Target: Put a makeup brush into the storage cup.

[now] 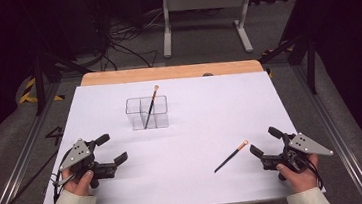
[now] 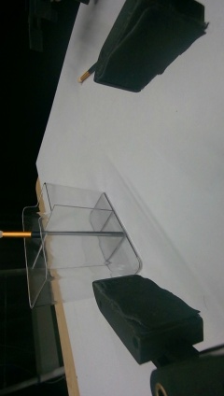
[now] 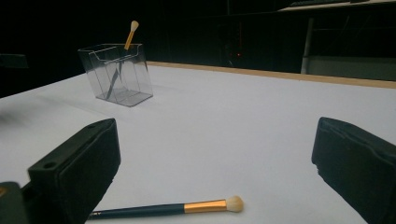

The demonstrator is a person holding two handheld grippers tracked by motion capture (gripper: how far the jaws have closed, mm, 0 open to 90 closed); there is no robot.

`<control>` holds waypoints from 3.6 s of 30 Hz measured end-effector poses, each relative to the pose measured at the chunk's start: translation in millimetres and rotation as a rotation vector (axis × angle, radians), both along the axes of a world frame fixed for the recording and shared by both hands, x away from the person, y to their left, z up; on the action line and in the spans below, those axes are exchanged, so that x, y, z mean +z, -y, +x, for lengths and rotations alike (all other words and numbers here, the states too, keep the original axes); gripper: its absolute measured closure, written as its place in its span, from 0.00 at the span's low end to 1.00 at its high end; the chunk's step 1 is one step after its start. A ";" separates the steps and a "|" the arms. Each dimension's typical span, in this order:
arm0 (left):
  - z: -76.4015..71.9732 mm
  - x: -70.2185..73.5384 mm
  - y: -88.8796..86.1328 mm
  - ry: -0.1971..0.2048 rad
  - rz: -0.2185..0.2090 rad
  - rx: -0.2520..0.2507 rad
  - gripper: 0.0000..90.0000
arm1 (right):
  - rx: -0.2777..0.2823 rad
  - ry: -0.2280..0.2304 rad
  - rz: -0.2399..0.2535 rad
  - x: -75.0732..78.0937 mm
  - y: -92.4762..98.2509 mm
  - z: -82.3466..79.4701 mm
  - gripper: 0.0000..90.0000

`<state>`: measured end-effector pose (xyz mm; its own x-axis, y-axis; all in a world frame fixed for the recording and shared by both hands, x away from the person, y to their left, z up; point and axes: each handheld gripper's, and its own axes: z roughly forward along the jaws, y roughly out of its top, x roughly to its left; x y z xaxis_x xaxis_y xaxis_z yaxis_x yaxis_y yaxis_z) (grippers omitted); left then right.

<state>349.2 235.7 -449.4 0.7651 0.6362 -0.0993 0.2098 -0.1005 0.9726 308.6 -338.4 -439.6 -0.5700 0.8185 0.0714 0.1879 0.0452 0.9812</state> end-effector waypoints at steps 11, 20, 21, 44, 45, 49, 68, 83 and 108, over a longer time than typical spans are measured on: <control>-1.2 0.5 -0.8 0.015 0.023 0.010 0.04 | -0.001 -0.137 -0.101 10.0 -18.3 17.8 0.03; -1.2 0.7 -1.8 0.008 0.039 0.056 0.04 | -0.020 -0.222 -0.175 25.3 -31.2 24.6 0.07; -0.9 0.3 -1.6 0.007 0.037 0.059 0.04 | -0.031 -0.238 -0.182 26.7 -32.4 25.6 0.07; -3.5 -4.7 7.8 0.012 0.099 0.072 0.03 | -0.105 -0.392 -0.297 43.7 -47.0 33.9 0.15; -3.6 -5.2 7.8 0.012 0.101 0.070 0.03 | -0.108 -0.398 -0.300 44.9 -47.8 34.0 0.15; -4.8 -5.0 7.2 0.012 0.099 0.069 0.03 | -0.113 -0.408 -0.307 47.8 -48.1 34.3 0.17; -8.3 -6.8 9.0 0.010 0.122 0.065 0.03 | -0.130 -0.644 -0.327 43.6 -54.6 38.9 0.26; -9.9 -7.0 10.8 0.017 0.131 0.048 0.03 | -0.145 -0.686 -0.382 45.7 -63.5 44.0 0.24; -4.4 -8.9 20.4 0.007 0.102 -0.021 0.03 | -0.222 -0.855 -0.414 42.0 -85.5 54.1 0.18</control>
